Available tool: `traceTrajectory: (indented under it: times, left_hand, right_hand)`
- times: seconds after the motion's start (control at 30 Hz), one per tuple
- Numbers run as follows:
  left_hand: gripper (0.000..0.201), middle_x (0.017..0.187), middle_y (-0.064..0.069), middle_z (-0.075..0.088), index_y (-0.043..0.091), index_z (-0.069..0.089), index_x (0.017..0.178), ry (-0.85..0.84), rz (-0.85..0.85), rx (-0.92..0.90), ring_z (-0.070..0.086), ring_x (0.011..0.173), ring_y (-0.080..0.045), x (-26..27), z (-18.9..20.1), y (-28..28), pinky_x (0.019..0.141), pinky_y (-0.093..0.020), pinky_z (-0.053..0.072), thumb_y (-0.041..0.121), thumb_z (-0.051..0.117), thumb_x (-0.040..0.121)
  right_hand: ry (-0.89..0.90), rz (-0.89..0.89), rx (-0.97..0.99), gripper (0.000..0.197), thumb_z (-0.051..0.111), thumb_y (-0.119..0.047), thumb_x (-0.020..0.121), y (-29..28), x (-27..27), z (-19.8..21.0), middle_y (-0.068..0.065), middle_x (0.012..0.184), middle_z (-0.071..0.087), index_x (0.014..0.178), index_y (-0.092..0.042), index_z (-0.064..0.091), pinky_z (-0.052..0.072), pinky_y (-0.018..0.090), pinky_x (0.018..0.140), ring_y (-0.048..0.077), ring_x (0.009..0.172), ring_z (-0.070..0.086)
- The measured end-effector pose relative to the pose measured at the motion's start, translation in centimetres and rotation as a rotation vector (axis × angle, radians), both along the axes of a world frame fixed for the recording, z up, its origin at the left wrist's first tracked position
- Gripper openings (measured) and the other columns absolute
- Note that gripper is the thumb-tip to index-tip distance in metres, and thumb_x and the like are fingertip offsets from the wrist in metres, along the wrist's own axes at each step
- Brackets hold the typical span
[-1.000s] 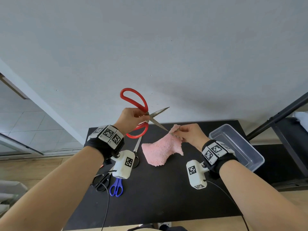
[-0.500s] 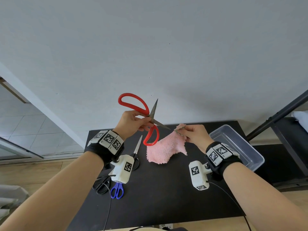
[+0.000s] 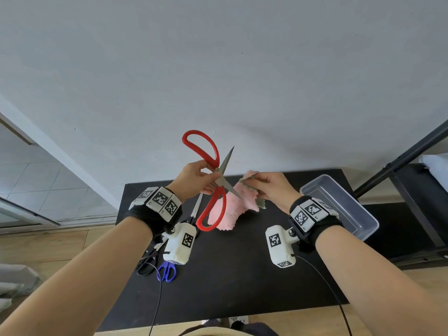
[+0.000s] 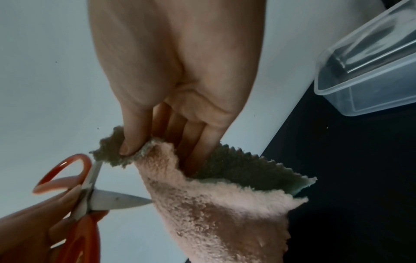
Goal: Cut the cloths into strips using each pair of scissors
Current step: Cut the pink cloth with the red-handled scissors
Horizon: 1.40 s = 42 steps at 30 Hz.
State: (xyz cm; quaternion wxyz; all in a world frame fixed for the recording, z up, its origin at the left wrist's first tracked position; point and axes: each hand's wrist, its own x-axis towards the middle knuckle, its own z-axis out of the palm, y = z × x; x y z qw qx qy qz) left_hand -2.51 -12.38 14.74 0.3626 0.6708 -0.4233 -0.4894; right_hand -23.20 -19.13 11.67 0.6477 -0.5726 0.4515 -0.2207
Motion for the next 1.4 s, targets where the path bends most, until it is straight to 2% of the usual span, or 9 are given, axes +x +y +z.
traceTrajectory:
  times: [0.13,0.3,0.37,0.6,0.73,0.83,0.97,1.2,1.4]
  left_hand:
    - [0.025,0.089,-0.015,0.074,0.004,0.060,0.109,0.002,-0.014,0.013,0.072,0.077,-0.028,-0.6,-0.1,-0.1,0.077,-0.036,0.060,0.022,0.063,0.091]
    - [0.024,0.090,-0.016,0.074,0.006,0.060,0.110,0.055,-0.008,0.040,0.073,0.077,-0.028,-0.6,0.0,0.0,0.075,-0.036,0.060,0.020,0.063,0.091]
    - [0.025,0.090,-0.015,0.074,0.007,0.060,0.111,0.076,0.015,0.043,0.073,0.076,-0.027,-0.5,-0.1,0.2,0.072,-0.035,0.061,0.019,0.064,0.090]
    - [0.025,0.092,-0.014,0.074,0.005,0.059,0.111,0.220,0.191,0.031,0.073,0.075,-0.026,0.0,-0.1,0.4,0.063,-0.027,0.059,0.016,0.064,0.090]
    - [0.023,0.090,-0.014,0.074,0.005,0.060,0.109,0.260,0.230,0.044,0.073,0.073,-0.025,0.4,-0.5,0.5,0.061,-0.026,0.059,0.015,0.064,0.089]
    - [0.024,0.091,-0.016,0.074,0.002,0.059,0.109,0.280,0.230,0.066,0.073,0.075,-0.027,0.6,-0.7,0.5,0.063,-0.028,0.059,0.014,0.065,0.089]
    - [0.025,0.092,-0.017,0.074,0.000,0.058,0.110,0.307,0.232,0.062,0.073,0.077,-0.030,0.2,-0.8,0.4,0.065,-0.030,0.060,0.013,0.064,0.089]
    - [0.027,0.099,-0.017,0.073,0.004,0.058,0.112,0.388,0.281,0.024,0.073,0.082,-0.030,-0.3,-0.6,0.3,0.069,-0.032,0.060,0.015,0.066,0.088]
    - [0.045,0.112,-0.014,0.070,0.013,0.049,0.129,0.590,0.382,-0.063,0.070,0.098,-0.030,1.2,-0.9,0.8,0.086,-0.041,0.056,0.034,0.060,0.091]
  right_hand:
    - [-0.002,0.071,0.042,0.016,0.064,-0.009,0.087,0.7,0.9,0.3,0.011,0.091,0.072,0.102,-0.005,0.071,0.057,0.025,0.070,0.018,0.080,0.070]
    - [0.176,0.049,0.016,0.010,0.067,-0.016,0.087,0.2,0.8,-1.1,0.026,0.093,0.066,0.094,-0.015,0.075,0.055,0.043,0.088,0.024,0.081,0.061]
    - [0.279,0.031,0.027,0.013,0.065,-0.014,0.089,-0.3,0.3,-1.7,0.017,0.080,0.062,0.096,-0.009,0.073,0.055,0.042,0.088,0.019,0.075,0.058]
    - [0.722,0.073,-0.220,0.040,0.050,-0.021,0.093,-0.8,-0.5,-2.6,0.007,0.057,0.048,0.056,-0.008,0.049,0.041,0.030,0.066,0.023,0.060,0.050]
    - [0.642,-0.082,-0.300,0.029,0.054,-0.025,0.094,0.2,-1.6,-3.3,0.006,0.112,0.063,0.116,-0.006,0.059,0.045,0.033,0.092,0.023,0.107,0.059]
    - [0.433,-0.188,-0.219,0.025,0.057,-0.030,0.093,1.4,-1.0,-3.1,-0.001,0.098,0.066,0.104,-0.010,0.065,0.048,0.029,0.086,0.018,0.095,0.062]
    - [0.094,-0.051,0.188,0.032,0.062,-0.031,0.089,3.2,1.0,-1.3,0.018,0.094,0.072,0.101,-0.002,0.069,0.059,0.030,0.076,0.028,0.084,0.070]
    - [-0.050,0.055,0.182,0.009,0.064,-0.002,0.086,4.6,2.5,-0.7,0.015,0.088,0.071,0.093,-0.002,0.070,0.059,0.030,0.078,0.018,0.079,0.071]
    - [0.008,0.047,0.140,0.018,0.062,-0.003,0.087,4.4,2.2,-0.5,0.003,0.077,0.069,0.102,0.005,0.069,0.051,0.011,0.059,0.003,0.066,0.070]
